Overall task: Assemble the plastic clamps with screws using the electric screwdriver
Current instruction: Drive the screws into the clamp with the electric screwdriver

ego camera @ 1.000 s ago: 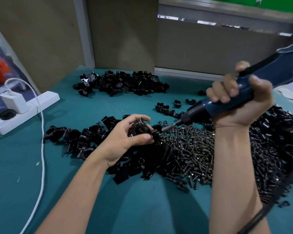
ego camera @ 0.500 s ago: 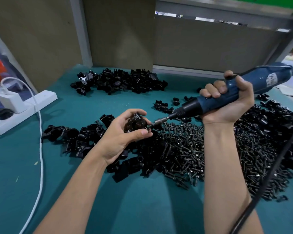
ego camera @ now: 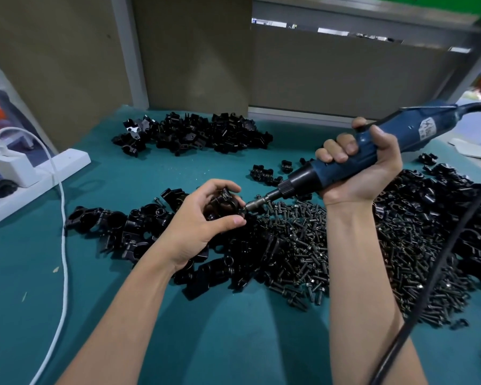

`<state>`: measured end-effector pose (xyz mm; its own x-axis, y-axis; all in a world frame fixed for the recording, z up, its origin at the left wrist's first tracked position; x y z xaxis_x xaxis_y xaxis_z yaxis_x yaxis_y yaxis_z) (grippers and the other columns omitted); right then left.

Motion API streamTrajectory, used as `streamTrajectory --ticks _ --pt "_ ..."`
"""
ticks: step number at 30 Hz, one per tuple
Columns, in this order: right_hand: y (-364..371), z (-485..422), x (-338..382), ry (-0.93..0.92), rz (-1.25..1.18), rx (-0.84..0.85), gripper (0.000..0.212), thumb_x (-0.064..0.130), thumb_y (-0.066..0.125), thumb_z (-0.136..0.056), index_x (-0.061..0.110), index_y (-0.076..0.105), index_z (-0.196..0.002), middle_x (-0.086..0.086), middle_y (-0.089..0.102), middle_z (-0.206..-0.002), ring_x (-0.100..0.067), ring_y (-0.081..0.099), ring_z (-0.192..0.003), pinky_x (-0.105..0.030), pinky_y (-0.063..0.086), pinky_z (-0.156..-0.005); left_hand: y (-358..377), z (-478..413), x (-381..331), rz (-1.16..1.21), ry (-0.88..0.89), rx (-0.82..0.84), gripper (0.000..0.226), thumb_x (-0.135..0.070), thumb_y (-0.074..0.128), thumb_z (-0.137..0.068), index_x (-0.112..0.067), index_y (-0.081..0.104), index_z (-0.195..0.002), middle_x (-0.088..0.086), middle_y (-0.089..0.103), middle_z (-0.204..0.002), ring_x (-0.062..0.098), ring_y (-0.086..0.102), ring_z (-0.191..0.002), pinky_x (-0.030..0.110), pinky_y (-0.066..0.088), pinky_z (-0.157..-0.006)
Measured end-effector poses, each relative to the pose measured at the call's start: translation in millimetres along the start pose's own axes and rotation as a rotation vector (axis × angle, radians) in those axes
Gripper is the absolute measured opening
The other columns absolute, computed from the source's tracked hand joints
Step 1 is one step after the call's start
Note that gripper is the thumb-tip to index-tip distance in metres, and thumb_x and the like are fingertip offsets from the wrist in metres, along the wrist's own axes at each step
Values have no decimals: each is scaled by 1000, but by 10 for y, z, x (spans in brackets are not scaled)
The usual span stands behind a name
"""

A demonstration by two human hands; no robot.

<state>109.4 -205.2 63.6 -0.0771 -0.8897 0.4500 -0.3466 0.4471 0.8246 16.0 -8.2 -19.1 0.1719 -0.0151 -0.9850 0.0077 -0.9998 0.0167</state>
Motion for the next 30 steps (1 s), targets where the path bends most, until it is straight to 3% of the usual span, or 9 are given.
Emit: streamTrajectory --ticks 7,16,21,26,30 --pt "-39 -3 -38 2 -34 -12 13 25 48 -75 14 51 -80 6 43 -48 -9 39 -39 -19 34 -45 -28 -4 -7 -85 20 -14 43 -3 78 -79 -36 66 -105 -7 72 -103 23 69 -105 50 51 -99" --pt "-144 1 -99 15 -57 -79 12 25 49 -73 14 49 -78 6 42 -49 -10 38 -39 -20 35 -43 -52 -6 -12 -132 18 -13 45 -8 82 -75 -38 67 -104 -15 68 -99 27 70 -101 50 54 -96" --pt "-159 37 -133 26 -35 -74 12 25 51 -72 15 50 -77 7 41 -49 -9 38 -40 -20 36 -44 -59 2 -6 -150 2 -11 46 -22 83 -65 -41 67 -104 -14 69 -100 26 70 -101 48 52 -98" --pt "-257 147 -107 -21 -57 -72 23 25 67 -59 14 54 -75 7 42 -50 -9 39 -40 -20 36 -45 -60 -9 30 -167 0 6 50 -3 83 -72 -36 67 -106 -16 69 -101 15 67 -104 44 54 -96" --pt "-318 248 -111 -60 -53 -71 42 26 83 -45 15 55 -74 7 43 -52 -9 39 -42 -21 38 -47 -60 -13 69 -181 -22 -10 59 -1 85 -70 -31 61 -114 -16 72 -104 4 67 -103 34 54 -97"
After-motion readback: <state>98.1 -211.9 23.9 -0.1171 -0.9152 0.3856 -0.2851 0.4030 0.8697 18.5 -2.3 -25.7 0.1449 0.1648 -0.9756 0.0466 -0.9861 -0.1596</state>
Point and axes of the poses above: each hand's wrist, its own z-axis away from the middle knuckle, its own y-axis out of the palm, x = y × z, the point moved 5 cm from there along -z, towards the middle knuckle
